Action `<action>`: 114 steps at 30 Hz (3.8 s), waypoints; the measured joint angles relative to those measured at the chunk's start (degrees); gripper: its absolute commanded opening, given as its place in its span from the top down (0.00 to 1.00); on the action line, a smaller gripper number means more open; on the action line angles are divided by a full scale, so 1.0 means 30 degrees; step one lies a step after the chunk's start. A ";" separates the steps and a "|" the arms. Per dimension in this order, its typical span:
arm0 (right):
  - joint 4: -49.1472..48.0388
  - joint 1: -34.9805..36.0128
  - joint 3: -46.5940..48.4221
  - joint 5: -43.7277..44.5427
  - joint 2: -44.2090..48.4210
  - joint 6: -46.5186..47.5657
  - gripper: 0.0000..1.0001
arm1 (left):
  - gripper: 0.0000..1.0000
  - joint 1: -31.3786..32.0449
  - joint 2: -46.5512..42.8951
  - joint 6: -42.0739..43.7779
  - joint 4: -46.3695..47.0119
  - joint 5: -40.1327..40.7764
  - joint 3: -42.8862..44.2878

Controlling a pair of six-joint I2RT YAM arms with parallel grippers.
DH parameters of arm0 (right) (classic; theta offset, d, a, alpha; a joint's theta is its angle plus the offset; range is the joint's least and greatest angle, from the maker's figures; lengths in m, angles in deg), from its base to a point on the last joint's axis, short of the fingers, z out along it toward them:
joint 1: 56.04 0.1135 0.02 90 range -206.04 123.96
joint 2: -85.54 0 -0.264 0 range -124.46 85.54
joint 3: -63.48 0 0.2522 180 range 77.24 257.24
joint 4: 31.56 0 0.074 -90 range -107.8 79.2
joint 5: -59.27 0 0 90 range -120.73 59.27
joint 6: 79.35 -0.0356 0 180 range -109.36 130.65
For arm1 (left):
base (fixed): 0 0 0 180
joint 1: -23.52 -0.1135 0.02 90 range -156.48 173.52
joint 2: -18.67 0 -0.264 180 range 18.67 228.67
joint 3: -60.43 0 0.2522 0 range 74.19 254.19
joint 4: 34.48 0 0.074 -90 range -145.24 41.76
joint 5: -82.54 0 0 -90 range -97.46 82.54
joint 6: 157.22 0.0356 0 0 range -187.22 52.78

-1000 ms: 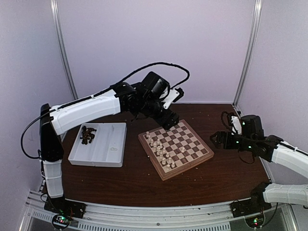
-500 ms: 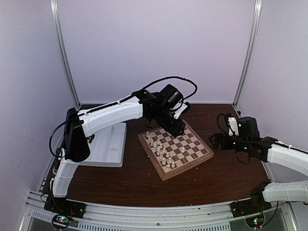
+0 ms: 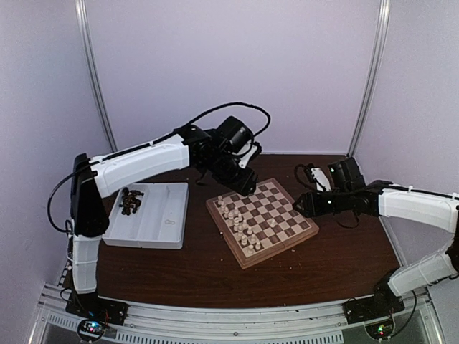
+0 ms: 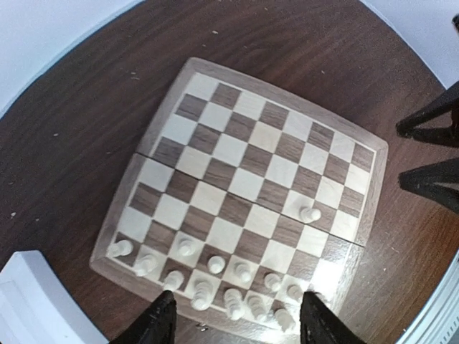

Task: Set up the chess pieces on the board
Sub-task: Pick up the chess piece from the chessboard, then place the chess piece on the chessboard.

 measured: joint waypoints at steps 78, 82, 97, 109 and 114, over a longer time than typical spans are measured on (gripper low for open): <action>0.6812 0.4809 1.7347 0.2586 -1.5263 0.3738 0.91 | 0.27 -0.6987 -0.8291 -0.2142 0.1224 0.0831 -1.0571; 0.6849 0.4838 1.8469 0.2186 -1.6181 0.3920 0.92 | 0.27 -0.7140 -0.8211 -0.2135 0.1231 0.0670 -1.0571; 0.7315 0.4852 2.0924 0.1260 -1.8236 0.4342 0.92 | 0.27 -0.7359 -0.7832 -0.2135 0.1239 0.0612 -1.0571; 0.7584 0.4925 2.1274 0.0729 -1.9030 0.4437 0.92 | 0.27 -0.7431 -0.7817 -0.2120 0.1231 0.0627 -1.0571; 0.7730 0.4969 2.1485 0.0612 -1.9453 0.4437 0.87 | 0.27 -0.7446 -0.7817 -0.2113 0.1231 0.0627 -1.0571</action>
